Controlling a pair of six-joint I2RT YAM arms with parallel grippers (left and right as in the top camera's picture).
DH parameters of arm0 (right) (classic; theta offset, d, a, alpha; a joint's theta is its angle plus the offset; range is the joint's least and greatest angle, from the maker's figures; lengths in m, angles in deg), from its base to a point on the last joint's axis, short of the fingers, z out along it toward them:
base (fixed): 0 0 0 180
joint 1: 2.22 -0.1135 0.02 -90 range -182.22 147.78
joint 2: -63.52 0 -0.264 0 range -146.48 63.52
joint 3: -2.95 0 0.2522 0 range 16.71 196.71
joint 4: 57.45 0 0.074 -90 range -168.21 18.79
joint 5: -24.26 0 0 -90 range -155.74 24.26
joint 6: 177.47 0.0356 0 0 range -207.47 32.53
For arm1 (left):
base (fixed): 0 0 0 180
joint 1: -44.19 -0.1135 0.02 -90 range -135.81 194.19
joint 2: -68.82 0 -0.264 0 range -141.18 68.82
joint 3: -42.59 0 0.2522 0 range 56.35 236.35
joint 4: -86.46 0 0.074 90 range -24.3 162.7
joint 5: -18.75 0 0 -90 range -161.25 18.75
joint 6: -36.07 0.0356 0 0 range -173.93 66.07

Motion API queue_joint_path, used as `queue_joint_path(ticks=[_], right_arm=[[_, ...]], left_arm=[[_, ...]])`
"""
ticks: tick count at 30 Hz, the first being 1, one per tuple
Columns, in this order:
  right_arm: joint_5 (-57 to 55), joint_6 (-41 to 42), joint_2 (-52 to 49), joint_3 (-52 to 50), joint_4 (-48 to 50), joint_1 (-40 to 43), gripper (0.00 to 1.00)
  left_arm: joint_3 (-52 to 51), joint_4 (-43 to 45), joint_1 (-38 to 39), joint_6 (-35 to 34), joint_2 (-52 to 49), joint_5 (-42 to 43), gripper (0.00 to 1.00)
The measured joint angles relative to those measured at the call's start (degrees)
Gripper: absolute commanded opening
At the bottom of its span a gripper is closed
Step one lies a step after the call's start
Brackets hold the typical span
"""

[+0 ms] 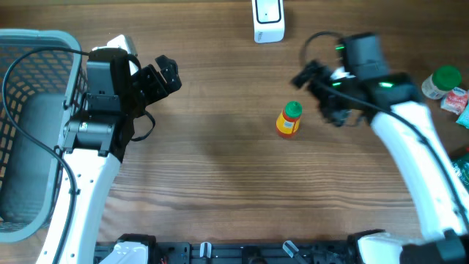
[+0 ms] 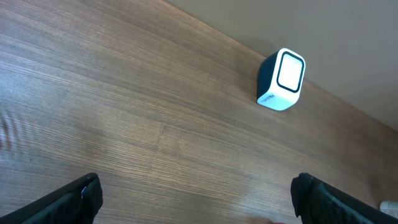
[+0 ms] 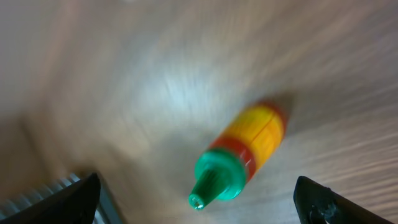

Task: Scan the item barcode

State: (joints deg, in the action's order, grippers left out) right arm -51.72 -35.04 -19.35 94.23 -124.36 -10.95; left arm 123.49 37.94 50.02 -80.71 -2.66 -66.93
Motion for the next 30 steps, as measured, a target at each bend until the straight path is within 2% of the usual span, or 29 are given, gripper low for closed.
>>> queue_joint_path(ticks=[3,7,13,19,24,30], right_arm=[[-3.3,-1.1,2.5,0.4,0.1,7.8,1.00],[-4.3,-0.6,-0.5,-0.1,-0.6,11.3,1.00],[16.7,-3.6,-19.3,-0.7,0.9,14.5,1.00],[35.3,-8.2,-32.9,-1.2,-0.2,14.8,1.00],[41.1,-13.7,-36.0,-1.3,-2.5,14.4,1.00],[41.3,-16.8,-36.0,-1.3,-0.5,11.0,1.00]], left_arm=[[0.0,0.0,0.0,0.0,0.0,0.0,1.00],[0.0,0.0,0.0,0.0,0.0,0.0,1.00],[0.0,0.0,0.0,0.0,0.0,0.0,1.00],[0.0,0.0,0.0,0.0,0.0,0.0,1.00],[0.0,0.0,0.0,0.0,0.0,0.0,1.00],[0.0,0.0,0.0,0.0,0.0,0.0,1.00]])
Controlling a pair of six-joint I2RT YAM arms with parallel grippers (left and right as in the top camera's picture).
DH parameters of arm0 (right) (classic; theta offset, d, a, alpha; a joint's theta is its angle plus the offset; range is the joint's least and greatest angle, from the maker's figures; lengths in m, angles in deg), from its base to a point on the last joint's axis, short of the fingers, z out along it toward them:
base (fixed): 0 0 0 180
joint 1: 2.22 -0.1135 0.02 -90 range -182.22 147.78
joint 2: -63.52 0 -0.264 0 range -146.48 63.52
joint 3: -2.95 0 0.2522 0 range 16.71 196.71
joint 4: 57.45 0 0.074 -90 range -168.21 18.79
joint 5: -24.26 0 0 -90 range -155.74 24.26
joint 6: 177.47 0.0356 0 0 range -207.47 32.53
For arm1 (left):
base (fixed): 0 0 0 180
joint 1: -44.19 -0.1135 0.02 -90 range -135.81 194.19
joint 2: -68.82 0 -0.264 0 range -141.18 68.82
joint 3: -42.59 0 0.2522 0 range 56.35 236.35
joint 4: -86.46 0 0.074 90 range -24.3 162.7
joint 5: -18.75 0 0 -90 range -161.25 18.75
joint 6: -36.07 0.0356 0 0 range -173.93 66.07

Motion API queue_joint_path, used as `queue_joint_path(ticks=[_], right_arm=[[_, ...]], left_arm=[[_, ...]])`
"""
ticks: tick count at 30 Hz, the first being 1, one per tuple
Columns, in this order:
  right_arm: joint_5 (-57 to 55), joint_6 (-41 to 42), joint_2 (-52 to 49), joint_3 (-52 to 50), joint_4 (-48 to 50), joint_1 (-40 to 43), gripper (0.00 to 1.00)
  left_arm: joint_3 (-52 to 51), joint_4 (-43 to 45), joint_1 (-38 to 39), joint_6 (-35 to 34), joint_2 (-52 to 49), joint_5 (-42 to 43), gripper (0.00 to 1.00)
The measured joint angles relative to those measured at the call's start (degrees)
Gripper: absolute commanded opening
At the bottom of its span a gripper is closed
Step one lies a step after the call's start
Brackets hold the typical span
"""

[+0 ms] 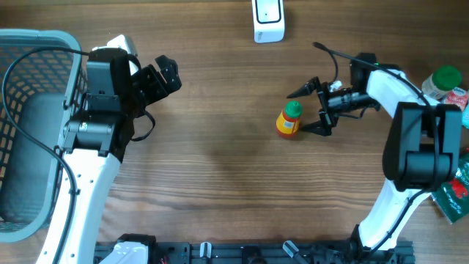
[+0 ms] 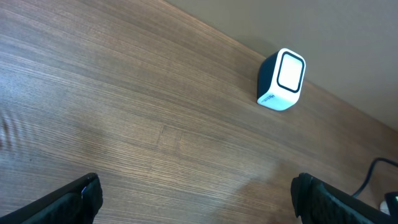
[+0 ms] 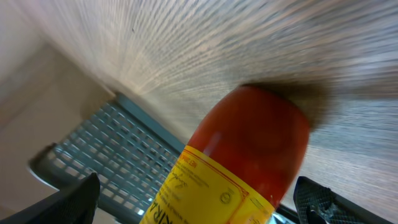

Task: Scan the item barcode

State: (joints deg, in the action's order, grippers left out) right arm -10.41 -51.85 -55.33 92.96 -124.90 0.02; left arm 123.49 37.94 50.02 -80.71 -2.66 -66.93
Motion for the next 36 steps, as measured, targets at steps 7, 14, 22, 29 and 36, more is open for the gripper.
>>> queue_joint_path(ticks=[7,14,22,29,36], right_arm=[[-1.4,-2.4,0.0,0.0,2.1,-5.9,1.00],[-1.4,-2.8,-1.0,0.0,2.3,-6.7,1.00],[3.8,-4.6,-3.1,0.0,-4.9,-9.9,0.88],[6.0,-2.0,-3.1,0.0,-4.0,-10.3,0.79],[1.1,1.3,-3.1,0.0,-1.0,-10.5,0.95]], left_arm=[[0.0,0.0,0.0,0.0,0.0,0.0,1.00],[0.0,0.0,0.0,0.0,0.0,0.0,1.00],[0.0,0.0,0.0,0.0,0.0,0.0,1.00],[0.0,0.0,0.0,0.0,0.0,0.0,1.00],[0.0,0.0,0.0,0.0,0.0,0.0,1.00]])
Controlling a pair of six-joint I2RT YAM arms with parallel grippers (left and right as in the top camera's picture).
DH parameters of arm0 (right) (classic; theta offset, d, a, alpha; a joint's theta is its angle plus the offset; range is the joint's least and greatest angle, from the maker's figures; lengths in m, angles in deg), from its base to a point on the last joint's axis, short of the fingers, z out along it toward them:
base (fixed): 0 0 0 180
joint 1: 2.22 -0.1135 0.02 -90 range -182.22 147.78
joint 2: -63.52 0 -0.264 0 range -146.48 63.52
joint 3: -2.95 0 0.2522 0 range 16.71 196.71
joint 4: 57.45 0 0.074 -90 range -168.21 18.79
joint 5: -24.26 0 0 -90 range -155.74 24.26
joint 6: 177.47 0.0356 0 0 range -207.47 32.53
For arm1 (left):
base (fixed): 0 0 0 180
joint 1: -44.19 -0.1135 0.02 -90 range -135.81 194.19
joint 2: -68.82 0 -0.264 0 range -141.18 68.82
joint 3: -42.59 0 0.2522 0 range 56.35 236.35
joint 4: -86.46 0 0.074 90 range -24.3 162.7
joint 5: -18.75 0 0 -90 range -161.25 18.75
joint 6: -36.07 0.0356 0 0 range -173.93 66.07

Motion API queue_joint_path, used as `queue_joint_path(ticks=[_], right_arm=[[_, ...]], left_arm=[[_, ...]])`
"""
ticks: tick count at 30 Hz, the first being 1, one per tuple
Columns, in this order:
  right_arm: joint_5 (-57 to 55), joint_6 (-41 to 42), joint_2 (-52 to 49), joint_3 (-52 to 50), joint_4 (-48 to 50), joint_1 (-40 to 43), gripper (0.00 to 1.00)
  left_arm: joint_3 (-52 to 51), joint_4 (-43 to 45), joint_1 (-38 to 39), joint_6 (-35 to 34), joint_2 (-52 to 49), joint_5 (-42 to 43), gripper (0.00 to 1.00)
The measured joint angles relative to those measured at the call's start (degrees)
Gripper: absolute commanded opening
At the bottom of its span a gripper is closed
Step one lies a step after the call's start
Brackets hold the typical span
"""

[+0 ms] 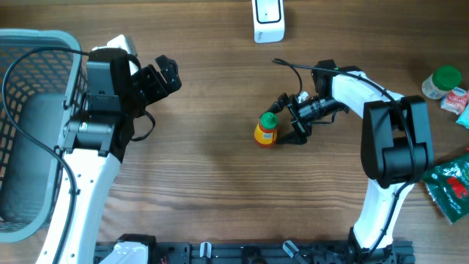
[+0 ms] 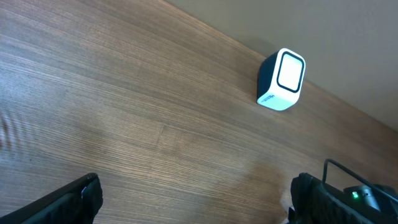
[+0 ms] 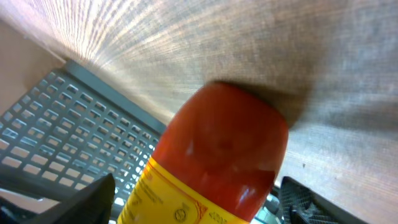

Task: Scan the item barcode

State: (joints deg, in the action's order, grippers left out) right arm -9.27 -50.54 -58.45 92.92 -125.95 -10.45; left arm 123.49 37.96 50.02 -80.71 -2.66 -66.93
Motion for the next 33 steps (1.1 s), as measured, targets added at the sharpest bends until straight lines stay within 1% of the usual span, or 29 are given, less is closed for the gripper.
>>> queue_joint_path(ticks=[2,5,6,8,9,10,12,14,18,22,27,33], right_arm=[[-0.2,1.1,0.0,0.0,0.4,0.0,0.93],[-0.2,2.8,0.0,0.0,1.1,0.3,0.79],[-0.2,3.7,0.0,0.0,1.7,0.7,0.78],[-0.2,4.0,0.0,0.0,2.2,3.0,0.84],[-0.2,3.7,0.0,0.0,2.1,4.2,0.89],[-0.2,2.9,0.0,0.0,1.6,5.8,1.00],[-0.8,0.2,0.0,0.0,-2.8,8.4,1.00],[-2.3,-1.5,0.0,0.1,-8.3,9.0,1.00],[-3.8,-1.2,0.0,0.1,-9.8,8.3,1.00],[-3.9,-0.1,0.0,0.1,-13.4,7.1,1.00],[-2.4,4.6,0.0,0.1,-10.5,2.8,1.00],[-0.9,12.5,0.0,0.0,-2.6,-2.3,1.00]], left_arm=[[0.0,0.0,0.0,0.0,0.0,0.0,1.00],[0.0,0.0,0.0,0.0,0.0,0.0,1.00],[0.0,0.0,0.0,0.0,0.0,0.0,1.00],[0.0,0.0,0.0,0.0,0.0,0.0,1.00],[0.0,0.0,0.0,0.0,0.0,0.0,1.00],[0.0,0.0,0.0,0.0,0.0,0.0,1.00],[0.0,0.0,0.0,0.0,0.0,0.0,1.00],[0.0,0.0,0.0,0.0,0.0,0.0,1.00],[0.0,0.0,0.0,0.0,0.0,0.0,1.00],[0.0,0.0,0.0,0.0,0.0,0.0,1.00],[0.0,0.0,0.0,0.0,0.0,0.0,1.00],[0.0,0.0,0.0,0.0,0.0,0.0,1.00]])
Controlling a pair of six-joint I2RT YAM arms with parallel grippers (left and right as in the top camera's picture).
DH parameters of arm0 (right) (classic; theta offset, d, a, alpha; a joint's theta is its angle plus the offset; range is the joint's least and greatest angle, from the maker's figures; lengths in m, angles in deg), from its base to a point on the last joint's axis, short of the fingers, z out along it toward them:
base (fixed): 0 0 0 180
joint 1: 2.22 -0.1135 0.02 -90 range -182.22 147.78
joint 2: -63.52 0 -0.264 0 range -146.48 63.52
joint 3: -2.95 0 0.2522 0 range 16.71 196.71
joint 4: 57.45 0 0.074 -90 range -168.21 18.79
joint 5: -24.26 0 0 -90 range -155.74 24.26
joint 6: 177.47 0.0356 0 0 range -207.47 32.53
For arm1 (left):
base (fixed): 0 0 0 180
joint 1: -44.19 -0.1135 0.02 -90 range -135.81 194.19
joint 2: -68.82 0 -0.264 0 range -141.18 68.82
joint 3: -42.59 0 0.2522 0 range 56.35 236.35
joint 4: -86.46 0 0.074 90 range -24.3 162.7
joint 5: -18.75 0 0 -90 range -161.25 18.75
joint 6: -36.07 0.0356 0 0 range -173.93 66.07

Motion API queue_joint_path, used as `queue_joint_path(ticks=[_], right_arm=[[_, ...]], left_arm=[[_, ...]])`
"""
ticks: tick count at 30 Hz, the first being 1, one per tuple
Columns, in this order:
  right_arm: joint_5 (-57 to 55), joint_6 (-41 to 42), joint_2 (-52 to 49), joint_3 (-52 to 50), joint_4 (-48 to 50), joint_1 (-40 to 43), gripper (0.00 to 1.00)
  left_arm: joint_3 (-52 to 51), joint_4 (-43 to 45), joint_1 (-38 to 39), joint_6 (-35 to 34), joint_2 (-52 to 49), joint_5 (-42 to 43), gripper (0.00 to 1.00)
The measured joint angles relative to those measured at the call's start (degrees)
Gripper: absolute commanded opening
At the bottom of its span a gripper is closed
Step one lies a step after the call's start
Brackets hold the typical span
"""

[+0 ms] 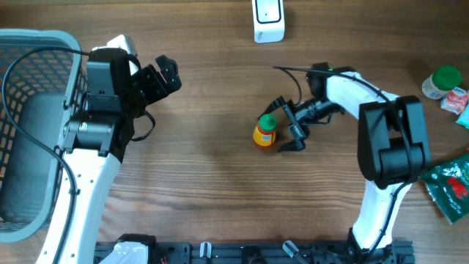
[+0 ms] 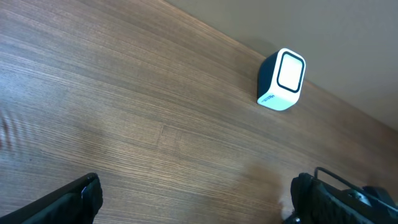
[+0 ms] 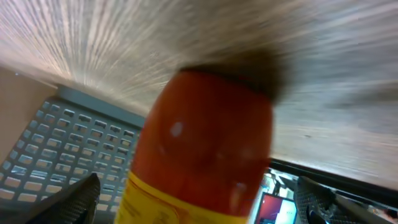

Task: Scan the item barcode

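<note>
An orange and yellow bottle with a green cap (image 1: 265,130) stands on the wooden table, left of centre-right. My right gripper (image 1: 287,126) lies low on its right side, open, one finger on either side of the bottle's near face. In the right wrist view the bottle (image 3: 208,130) fills the middle, its red base toward the camera, between wide-apart fingertips (image 3: 78,200). The white scanner (image 1: 268,18) stands at the far edge; it also shows in the left wrist view as the scanner (image 2: 283,79). My left gripper (image 1: 165,77) hangs open, far left of the bottle.
A grey mesh basket (image 1: 29,132) takes up the left side. At the right edge are a green-lidded jar (image 1: 442,81), a pink packet (image 1: 458,99) and a green packet (image 1: 451,187). A black cable loops above the right wrist.
The bottle looms larger and closer in the right wrist view. In the overhead view my right gripper's fingers sit slightly further left beside the bottle, which has hardly shifted. The left arm is unchanged.
My right gripper was first raised to the right of the bottle, looking down on it. Then it was low beside the bottle, open. Later the bottle stood further left with the gripper against it, and it still stands there upright.
</note>
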State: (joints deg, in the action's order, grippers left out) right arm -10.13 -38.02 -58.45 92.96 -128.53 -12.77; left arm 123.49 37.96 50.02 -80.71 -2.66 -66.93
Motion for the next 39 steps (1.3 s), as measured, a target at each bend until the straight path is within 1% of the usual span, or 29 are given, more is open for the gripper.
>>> queue_joint_path(ticks=[7,9,10,11,12,13,16,19,24,28,31,33,37,38,39], right_arm=[[1.0,3.2,0.0,0.0,1.6,-2.4,1.00],[1.1,4.4,0.0,0.0,3.3,-3.6,0.90],[1.3,5.3,0.0,0.0,4.7,-4.4,0.79],[1.4,5.9,0.0,0.0,5.3,-4.7,0.72],[1.3,6.6,0.0,0.0,6.3,-5.1,0.62],[1.2,7.0,0.0,0.0,6.9,-5.2,0.58],[-0.2,8.9,0.2,0.1,7.0,-5.2,0.56],[-1.9,9.7,0.7,0.1,7.0,-5.4,0.48],[-3.7,10.6,1.5,0.2,7.0,-5.4,0.40],[-9.6,10.6,3.8,0.2,4.7,-4.7,0.42],[-19.9,12.3,8.2,0.1,0.6,-3.3,0.43],[-26.3,15.9,13.2,0.0,-4.5,-2.6,0.43],[-32.8,22.9,24.4,0.0,-11.5,-2.6,0.43],[-33.7,23.8,27.4,0.0,-12.2,-2.6,0.42],[-34.1,23.8,29.3,0.0,-12.7,-2.6,0.30]], left_arm=[[0.0,0.0,0.0,0.0,0.0,0.0,1.00],[0.0,0.0,0.0,0.0,0.0,0.0,1.00],[0.0,0.0,0.0,0.0,0.0,0.0,1.00],[0.0,0.0,0.0,0.0,0.0,0.0,1.00],[0.0,0.0,0.0,0.0,0.0,0.0,1.00],[0.0,0.0,0.0,0.0,0.0,0.0,1.00],[0.0,0.0,0.0,0.0,0.0,0.0,1.00],[0.0,0.0,0.0,0.0,0.0,0.0,1.00],[0.0,0.0,0.0,0.0,0.0,0.0,1.00],[0.0,0.0,0.0,0.0,0.0,0.0,1.00],[0.0,0.0,0.0,0.0,0.0,0.0,1.00],[0.0,0.0,0.0,0.0,0.0,0.0,1.00],[0.0,0.0,0.0,0.0,0.0,0.0,1.00],[0.0,0.0,0.0,0.0,0.0,0.0,1.00],[0.0,0.0,0.0,0.0,0.0,0.0,1.00]])
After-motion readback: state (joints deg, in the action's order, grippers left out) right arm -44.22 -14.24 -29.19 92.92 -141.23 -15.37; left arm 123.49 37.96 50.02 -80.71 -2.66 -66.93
